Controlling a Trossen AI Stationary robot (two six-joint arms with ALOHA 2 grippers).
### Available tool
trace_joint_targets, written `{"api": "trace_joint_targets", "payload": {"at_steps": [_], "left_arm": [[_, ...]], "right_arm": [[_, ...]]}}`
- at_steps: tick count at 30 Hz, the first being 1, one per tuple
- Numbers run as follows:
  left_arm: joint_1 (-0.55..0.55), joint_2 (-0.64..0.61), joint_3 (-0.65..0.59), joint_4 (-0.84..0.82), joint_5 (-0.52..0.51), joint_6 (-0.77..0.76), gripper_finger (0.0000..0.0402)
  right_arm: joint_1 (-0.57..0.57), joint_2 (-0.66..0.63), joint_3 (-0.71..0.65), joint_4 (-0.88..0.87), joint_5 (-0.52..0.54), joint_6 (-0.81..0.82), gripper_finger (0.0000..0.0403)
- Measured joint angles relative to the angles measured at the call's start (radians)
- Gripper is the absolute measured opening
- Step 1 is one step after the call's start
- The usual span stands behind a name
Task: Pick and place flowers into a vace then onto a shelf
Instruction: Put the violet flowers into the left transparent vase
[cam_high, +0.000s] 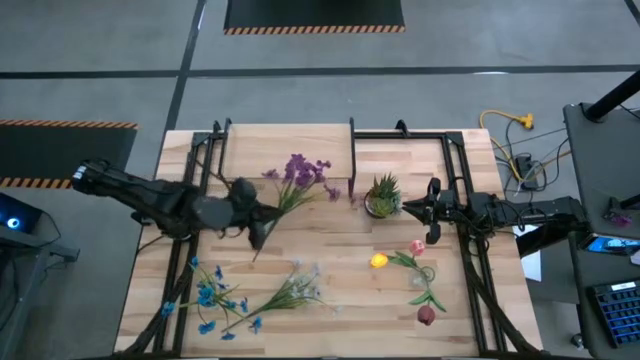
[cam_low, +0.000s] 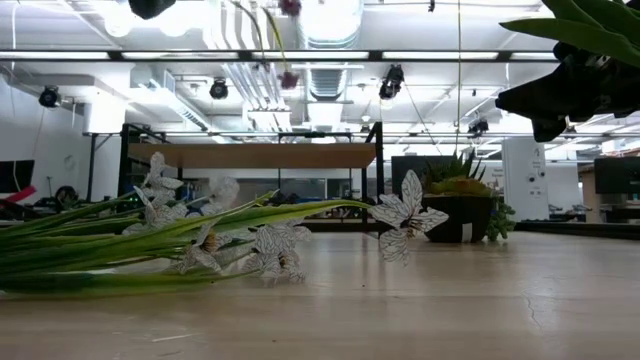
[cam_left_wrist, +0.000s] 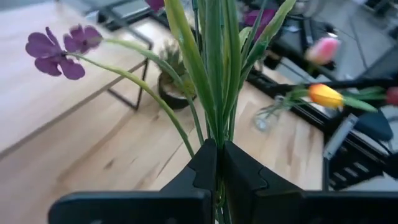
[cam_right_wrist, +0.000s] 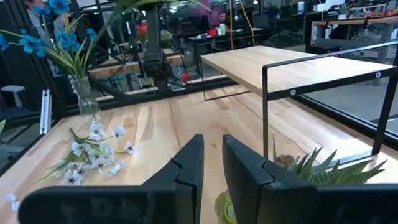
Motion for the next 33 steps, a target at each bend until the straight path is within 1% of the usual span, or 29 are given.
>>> {"api": "trace_joint_targets", "payload": {"at_steps": [7,11,14,17,21,27,33], "left_arm": [[-0.204,-0.055,0.0,0.034,-0.132,0.152,0.0],[-0.302,-0.116,0.003,0.05,-0.162,0.235,0.0],[-0.386,-0.158,-0.003,0.048,-0.185,0.275,0.0],[-0.474,-0.188,-0.019,0.047,-0.246,0.289,0.0],[-0.612,-0.222,-0.059,0.042,-0.385,0.299,0.0],[-0.853,-0.279,-0.141,0.056,-0.662,0.304,0.0],[-1.087,-0.265,-0.222,0.137,-0.881,0.301,0.0]], "right_arm": [[0.0,0.0,0.0,0.0,0.0,0.0,0.0052],[0.0,0.0,0.0,0.0,0.0,0.0,0.0052],[0.0,0.0,0.0,0.0,0.0,0.0,0.0052],[0.0,0.0,0.0,0.0,0.001,0.0,0.0052],[0.0,0.0,0.0,0.0,0.001,0.044,0.0052],[0.0,-0.002,0.0,0.0,0.002,0.069,0.0052],[0.0,-0.001,0.0,0.0,0.002,0.101,0.0052]]}}
